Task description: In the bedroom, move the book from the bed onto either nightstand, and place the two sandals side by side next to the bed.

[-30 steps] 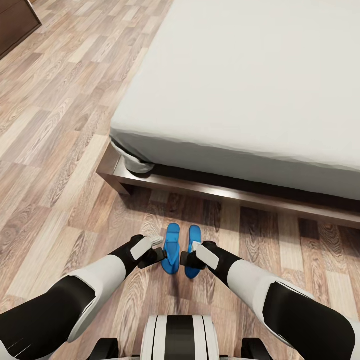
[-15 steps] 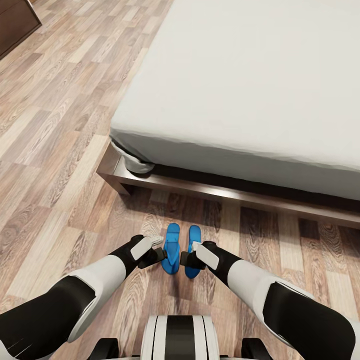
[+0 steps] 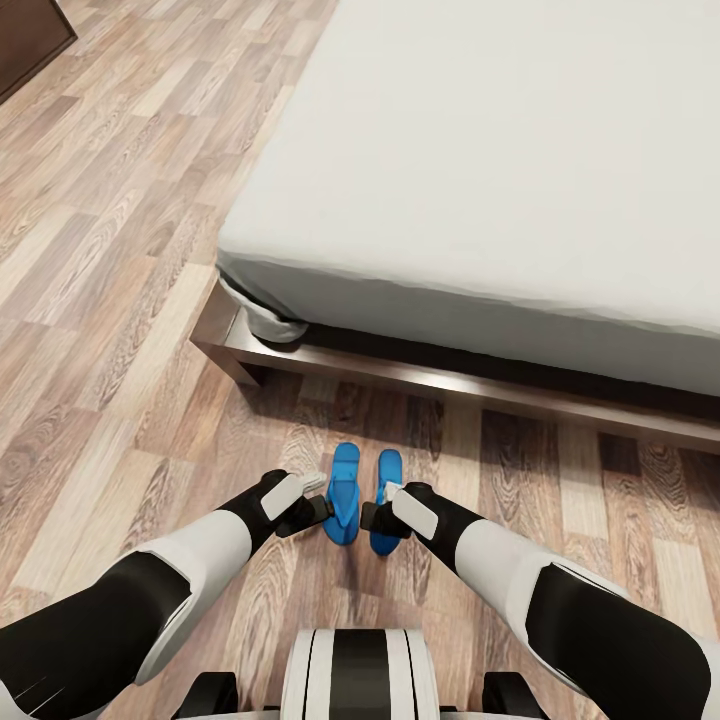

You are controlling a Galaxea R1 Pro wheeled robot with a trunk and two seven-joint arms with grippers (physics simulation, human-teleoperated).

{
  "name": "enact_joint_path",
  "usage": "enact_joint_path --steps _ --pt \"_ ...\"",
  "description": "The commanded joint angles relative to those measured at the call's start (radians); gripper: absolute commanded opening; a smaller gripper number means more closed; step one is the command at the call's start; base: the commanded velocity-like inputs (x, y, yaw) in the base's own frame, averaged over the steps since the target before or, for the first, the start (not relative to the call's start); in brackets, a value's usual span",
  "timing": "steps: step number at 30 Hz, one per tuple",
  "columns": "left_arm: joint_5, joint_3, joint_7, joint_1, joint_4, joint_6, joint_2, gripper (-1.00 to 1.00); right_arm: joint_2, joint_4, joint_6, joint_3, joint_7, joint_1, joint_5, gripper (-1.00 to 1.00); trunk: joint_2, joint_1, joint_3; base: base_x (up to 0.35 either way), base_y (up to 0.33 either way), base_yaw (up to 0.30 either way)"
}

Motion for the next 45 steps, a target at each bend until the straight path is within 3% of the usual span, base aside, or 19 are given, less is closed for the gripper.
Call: enact_joint_path --steps 1,45 --pt "0.011 -0.007 0.008 0.000 -0.002 0.003 0.001 1.00 0.000 -0.001 -0.002 0.004 -0.005 -0.001 -0.008 -1.00 0.000 0.000 -0.001 0.000 0.000 0.000" --pt "0.011 -0.007 0.008 0.000 -0.002 0.003 0.002 1.00 0.000 -0.001 -0.007 0.007 -0.005 -0.001 -0.007 -1.00 0.000 0.000 -0.001 0.012 0.000 0.000"
